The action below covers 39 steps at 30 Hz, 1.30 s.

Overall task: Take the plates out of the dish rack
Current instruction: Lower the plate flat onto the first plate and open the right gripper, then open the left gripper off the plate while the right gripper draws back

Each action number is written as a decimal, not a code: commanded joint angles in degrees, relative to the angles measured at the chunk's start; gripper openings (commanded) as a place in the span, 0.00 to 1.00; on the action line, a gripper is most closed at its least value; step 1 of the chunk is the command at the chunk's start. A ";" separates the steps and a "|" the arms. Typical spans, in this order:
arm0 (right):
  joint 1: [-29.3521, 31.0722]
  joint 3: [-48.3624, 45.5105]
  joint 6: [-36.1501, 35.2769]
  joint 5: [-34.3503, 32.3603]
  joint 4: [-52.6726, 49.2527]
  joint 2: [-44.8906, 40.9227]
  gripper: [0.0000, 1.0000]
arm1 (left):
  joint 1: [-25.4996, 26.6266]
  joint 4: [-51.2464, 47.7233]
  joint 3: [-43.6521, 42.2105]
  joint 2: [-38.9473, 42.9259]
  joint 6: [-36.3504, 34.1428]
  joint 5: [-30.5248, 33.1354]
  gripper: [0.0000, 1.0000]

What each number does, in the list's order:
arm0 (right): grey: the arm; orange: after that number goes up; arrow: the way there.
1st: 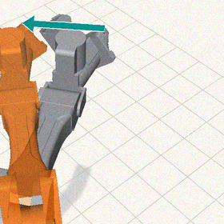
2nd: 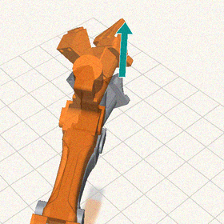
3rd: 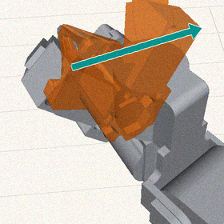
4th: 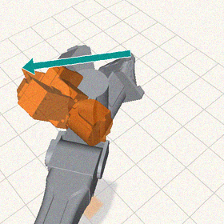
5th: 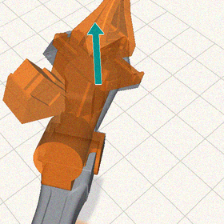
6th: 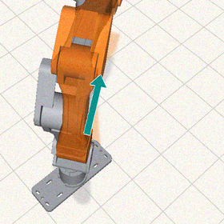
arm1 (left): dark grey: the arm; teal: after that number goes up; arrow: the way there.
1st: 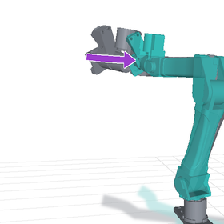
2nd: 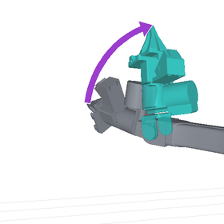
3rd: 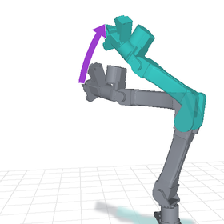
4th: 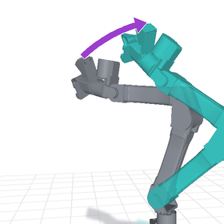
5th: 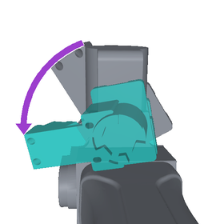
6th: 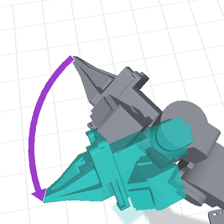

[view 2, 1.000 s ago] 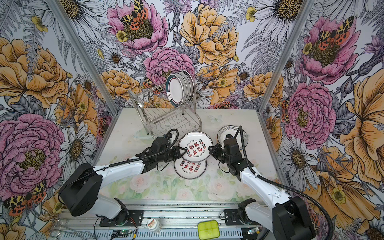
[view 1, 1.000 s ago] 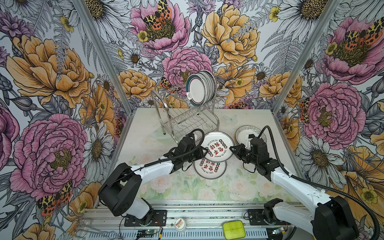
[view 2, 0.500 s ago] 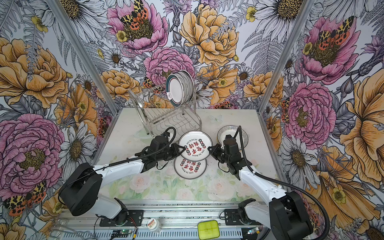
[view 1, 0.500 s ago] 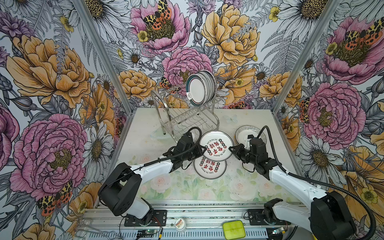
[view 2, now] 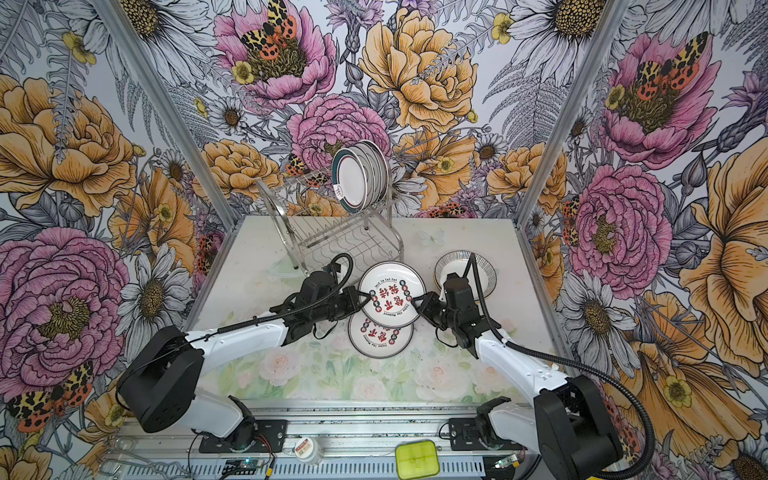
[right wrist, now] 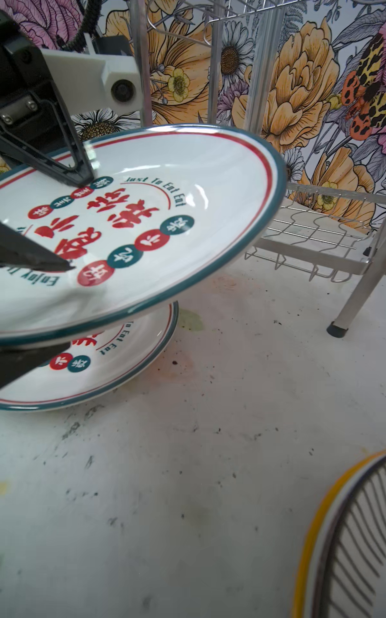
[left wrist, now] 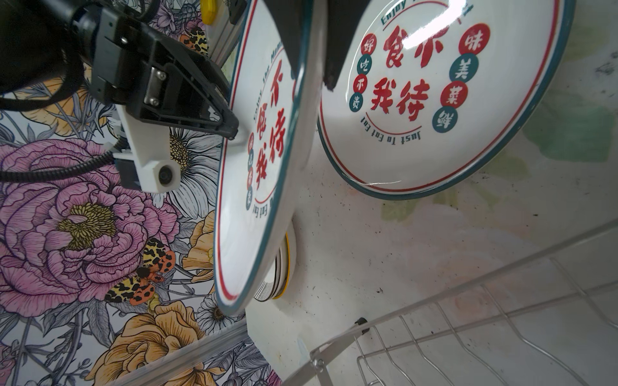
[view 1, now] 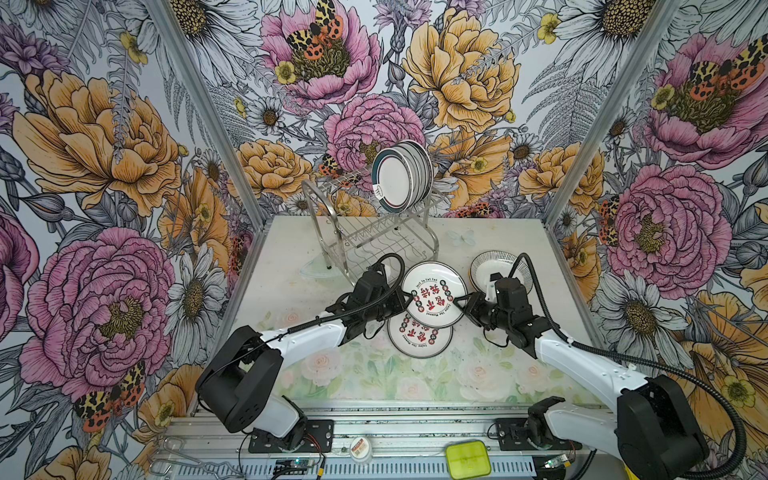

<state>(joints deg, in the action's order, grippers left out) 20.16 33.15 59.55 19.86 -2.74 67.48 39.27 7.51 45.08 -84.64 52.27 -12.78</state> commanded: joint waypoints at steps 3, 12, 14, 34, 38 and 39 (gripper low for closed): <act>-0.63 2.25 -0.91 1.24 3.57 0.00 0.48 | -0.09 -4.11 -2.78 3.59 -3.16 -0.75 0.00; -6.16 2.81 -4.11 -2.03 -0.24 0.09 0.51 | -1.62 -7.29 -7.62 10.25 -2.12 -0.45 0.00; -7.12 3.98 -5.75 -2.61 -1.83 0.23 0.52 | -1.64 -7.43 -8.76 11.10 -1.37 -0.26 0.00; -6.81 9.20 -16.03 -4.51 -6.60 -0.62 0.59 | -1.30 -5.13 -10.32 4.87 1.13 -2.09 0.00; -6.75 9.66 -16.48 -4.48 -6.70 -0.43 0.59 | -1.12 -5.13 -10.27 4.23 1.32 -2.12 0.00; -6.78 9.77 -16.57 -4.41 -6.75 -0.30 0.60 | -1.12 -5.18 -10.22 4.22 1.41 -2.11 0.01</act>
<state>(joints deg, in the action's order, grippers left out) 12.84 40.88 44.45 16.12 -9.52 67.53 38.02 -0.80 34.15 -80.49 53.25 -13.34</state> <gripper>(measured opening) 0.596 0.087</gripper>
